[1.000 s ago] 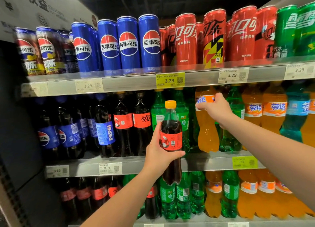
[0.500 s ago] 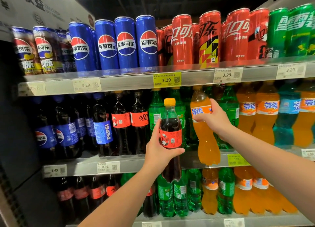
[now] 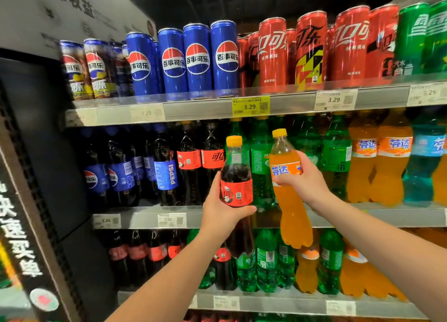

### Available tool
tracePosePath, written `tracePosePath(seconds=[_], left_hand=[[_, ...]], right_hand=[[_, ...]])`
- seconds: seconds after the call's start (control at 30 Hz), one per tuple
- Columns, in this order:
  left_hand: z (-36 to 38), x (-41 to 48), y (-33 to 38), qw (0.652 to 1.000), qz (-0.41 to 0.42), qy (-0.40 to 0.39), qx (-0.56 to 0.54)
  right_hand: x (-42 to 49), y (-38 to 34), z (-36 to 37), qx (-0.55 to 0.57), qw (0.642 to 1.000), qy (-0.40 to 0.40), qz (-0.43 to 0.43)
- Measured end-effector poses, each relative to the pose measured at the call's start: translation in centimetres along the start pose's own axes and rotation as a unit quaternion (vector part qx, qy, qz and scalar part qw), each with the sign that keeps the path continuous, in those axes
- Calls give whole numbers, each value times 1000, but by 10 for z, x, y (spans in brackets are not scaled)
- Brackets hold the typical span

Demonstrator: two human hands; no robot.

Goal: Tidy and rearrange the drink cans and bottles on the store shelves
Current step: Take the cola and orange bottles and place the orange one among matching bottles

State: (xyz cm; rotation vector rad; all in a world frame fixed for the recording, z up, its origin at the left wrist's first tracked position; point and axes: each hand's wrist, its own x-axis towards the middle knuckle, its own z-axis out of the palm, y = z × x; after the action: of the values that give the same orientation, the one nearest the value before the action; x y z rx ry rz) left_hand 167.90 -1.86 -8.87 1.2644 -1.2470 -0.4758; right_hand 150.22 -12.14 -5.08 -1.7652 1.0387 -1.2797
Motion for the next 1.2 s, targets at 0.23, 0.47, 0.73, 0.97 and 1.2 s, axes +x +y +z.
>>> tracePosePath(seconds=[0.23, 0.47, 0.73, 0.97, 1.2], left_hand=[[-20, -12, 10, 992, -70, 42, -97], [-49, -13, 4, 984, -92, 42, -149], [-65, -7, -2, 983, -96, -12, -157], [-61, -10, -8, 985, -83, -51, -142], [-42, -15, -15, 985, -63, -100, -125]], right_hand=[[-7, -4, 26, 46, 998, -40, -11], [-19, -5, 62, 83, 996, -41, -11], [-38, -10, 78, 115, 993, -17, 1], [-57, -10, 64, 97, 995, 34, 16], [-88, -4, 39, 88, 991, 97, 33]])
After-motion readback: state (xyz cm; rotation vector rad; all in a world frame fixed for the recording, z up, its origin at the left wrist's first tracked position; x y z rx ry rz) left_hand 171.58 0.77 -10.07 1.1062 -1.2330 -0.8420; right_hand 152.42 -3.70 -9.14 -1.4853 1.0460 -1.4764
